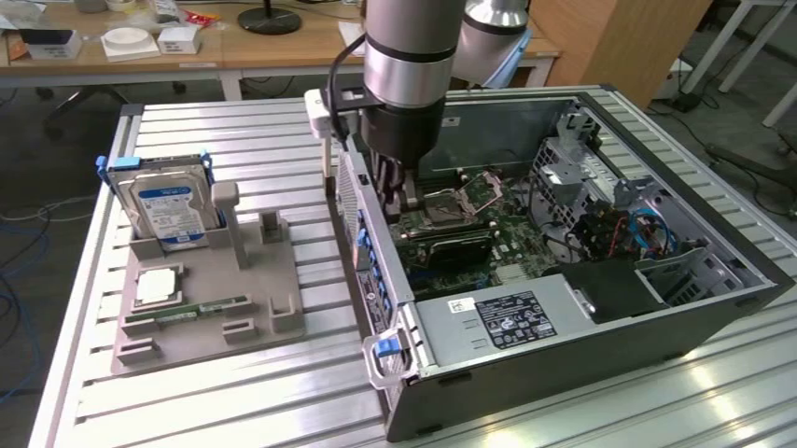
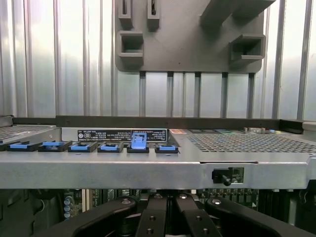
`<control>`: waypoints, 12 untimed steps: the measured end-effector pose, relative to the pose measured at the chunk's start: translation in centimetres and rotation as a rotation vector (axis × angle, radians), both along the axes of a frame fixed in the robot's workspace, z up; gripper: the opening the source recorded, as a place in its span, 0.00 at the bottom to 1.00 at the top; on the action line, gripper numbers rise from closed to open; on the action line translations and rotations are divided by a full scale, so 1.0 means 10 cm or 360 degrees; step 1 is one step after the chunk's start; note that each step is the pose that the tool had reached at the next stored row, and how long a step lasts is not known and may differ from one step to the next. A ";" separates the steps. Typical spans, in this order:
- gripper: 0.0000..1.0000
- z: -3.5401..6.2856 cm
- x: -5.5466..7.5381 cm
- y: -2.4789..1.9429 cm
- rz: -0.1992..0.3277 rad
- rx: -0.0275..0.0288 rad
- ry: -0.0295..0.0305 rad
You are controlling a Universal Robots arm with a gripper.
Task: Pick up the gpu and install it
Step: 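Press down on the gpu until it lock into place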
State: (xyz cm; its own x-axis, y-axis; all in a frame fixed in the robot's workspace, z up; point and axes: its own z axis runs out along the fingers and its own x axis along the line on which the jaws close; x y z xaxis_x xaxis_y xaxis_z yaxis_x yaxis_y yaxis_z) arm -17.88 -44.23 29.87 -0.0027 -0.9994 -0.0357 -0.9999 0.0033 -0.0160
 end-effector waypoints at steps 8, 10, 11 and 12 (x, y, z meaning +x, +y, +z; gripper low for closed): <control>0.10 0.000 0.00 -0.028 0.0000 -0.00001 0.00001; 0.10 0.000 0.00 -0.032 0.0000 -0.00001 0.00001; 0.10 0.000 0.00 -0.032 0.0000 0.00000 0.00000; 0.10 0.000 0.00 -0.032 0.0000 0.00000 0.00000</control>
State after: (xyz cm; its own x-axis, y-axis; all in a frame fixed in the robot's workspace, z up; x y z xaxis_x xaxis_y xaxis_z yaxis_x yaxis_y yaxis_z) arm -17.88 -44.55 29.87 -0.0029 -0.9994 -0.0357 -0.9999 0.0035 -0.0160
